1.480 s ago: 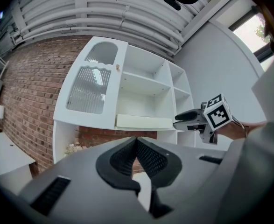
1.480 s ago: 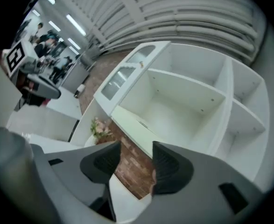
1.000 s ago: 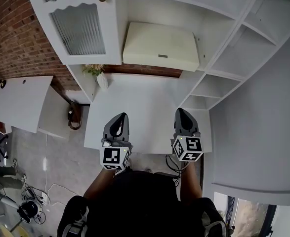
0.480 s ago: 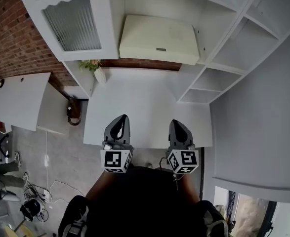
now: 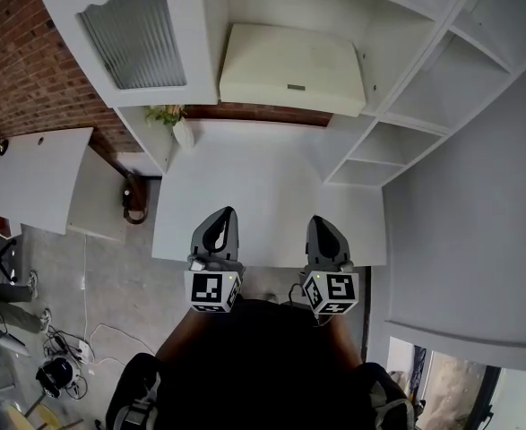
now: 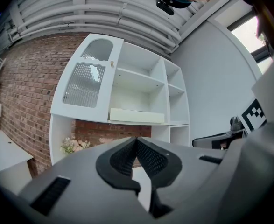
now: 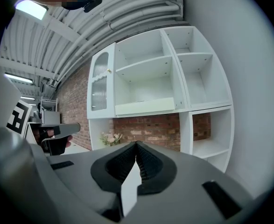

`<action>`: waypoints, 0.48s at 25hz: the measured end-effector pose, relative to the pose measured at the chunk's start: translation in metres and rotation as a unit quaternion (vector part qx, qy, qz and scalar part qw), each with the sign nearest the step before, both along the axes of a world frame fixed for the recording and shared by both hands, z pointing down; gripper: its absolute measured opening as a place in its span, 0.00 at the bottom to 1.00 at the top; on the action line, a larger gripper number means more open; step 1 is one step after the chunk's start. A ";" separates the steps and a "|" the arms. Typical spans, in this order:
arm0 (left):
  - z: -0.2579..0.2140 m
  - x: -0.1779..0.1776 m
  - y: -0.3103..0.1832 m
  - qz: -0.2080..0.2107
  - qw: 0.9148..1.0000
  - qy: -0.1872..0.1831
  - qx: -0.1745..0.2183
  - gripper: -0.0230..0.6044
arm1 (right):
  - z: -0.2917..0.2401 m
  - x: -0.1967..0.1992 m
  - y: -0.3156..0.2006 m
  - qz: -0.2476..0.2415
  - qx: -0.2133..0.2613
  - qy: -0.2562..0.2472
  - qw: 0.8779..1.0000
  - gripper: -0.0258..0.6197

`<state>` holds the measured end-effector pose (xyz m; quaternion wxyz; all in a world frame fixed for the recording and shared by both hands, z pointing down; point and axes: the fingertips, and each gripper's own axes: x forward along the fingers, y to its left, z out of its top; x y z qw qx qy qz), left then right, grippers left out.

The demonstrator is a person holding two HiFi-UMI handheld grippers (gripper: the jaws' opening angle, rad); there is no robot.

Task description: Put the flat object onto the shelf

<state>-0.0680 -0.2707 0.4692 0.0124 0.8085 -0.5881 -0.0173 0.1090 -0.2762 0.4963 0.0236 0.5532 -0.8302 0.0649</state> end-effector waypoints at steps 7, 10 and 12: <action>0.001 -0.002 0.000 -0.001 1.000 0.003 0.001 0.05 | 0.000 -0.001 -0.002 0.001 0.003 0.003 1.000 0.08; 0.001 -0.001 0.000 -0.001 1.000 0.004 0.000 0.05 | 0.000 -0.001 -0.001 -0.001 0.003 0.003 1.000 0.08; 0.000 -0.001 0.000 0.000 1.000 0.004 0.001 0.05 | -0.001 -0.001 0.000 -0.001 0.004 0.003 1.000 0.08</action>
